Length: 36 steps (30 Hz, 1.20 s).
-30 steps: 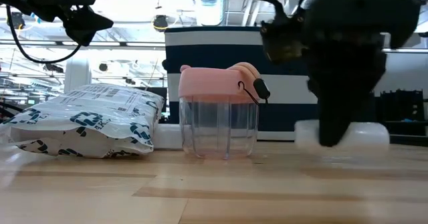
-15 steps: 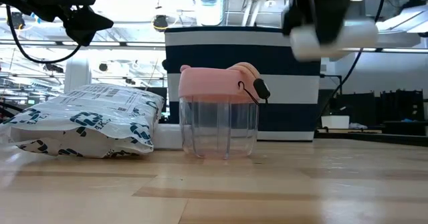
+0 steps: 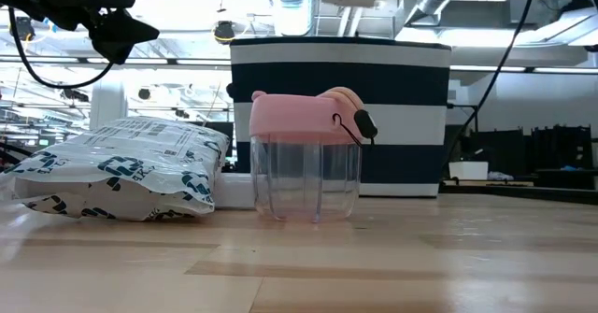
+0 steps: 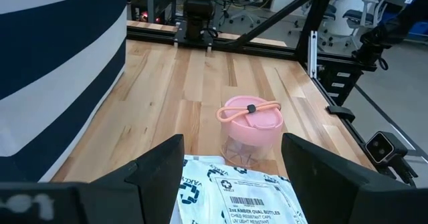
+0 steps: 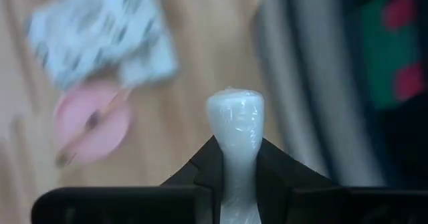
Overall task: Pick & place medical supplies in basket/bin
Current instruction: Put the white bandage into the blue bin
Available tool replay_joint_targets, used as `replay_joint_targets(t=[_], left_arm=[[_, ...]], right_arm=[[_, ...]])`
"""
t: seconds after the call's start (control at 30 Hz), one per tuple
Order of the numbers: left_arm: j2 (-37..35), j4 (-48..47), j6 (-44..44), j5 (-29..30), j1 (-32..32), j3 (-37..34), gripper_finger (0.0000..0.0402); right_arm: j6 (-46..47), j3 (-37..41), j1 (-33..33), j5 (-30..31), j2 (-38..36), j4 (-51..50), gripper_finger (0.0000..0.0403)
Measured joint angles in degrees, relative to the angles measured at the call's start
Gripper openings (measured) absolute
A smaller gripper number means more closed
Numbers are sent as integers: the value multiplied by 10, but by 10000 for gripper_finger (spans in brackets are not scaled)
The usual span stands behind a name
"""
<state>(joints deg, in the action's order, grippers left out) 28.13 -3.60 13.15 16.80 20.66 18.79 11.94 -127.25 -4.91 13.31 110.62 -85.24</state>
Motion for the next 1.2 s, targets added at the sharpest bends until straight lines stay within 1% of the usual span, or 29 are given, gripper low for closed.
replay_joint_targets(t=[0.07,0.13,0.23,0.3,0.43,0.53,0.67,0.77,0.93,1.1,1.2], left_arm=[[0,0,0,0,0,0,241],[0,0,0,0,0,0,241],[0,0,0,0,0,0,241],[0,0,0,0,0,0,241],[0,1,0,1,0,0,241],[0,1,0,1,0,0,241],[0,1,1,1,0,0,241],[0,1,1,1,0,0,241],[0,1,1,1,0,0,241],[0,0,0,4,0,0,241],[0,0,-1,5,0,0,241]], right_arm=[[-31,-34,26,26,-1,25,52],[-66,-58,53,39,-1,65,52],[-117,-78,94,36,-1,140,52],[-148,-77,121,32,-2,193,52],[-187,-76,175,-6,11,264,52],[-189,-76,211,-49,36,284,52],[-189,-75,249,-91,79,281,52],[-189,-75,265,-101,113,263,52],[-192,-75,273,-108,163,237,52],[-206,-75,275,-134,197,208,52],[-213,-75,275,-135,213,190,52]])
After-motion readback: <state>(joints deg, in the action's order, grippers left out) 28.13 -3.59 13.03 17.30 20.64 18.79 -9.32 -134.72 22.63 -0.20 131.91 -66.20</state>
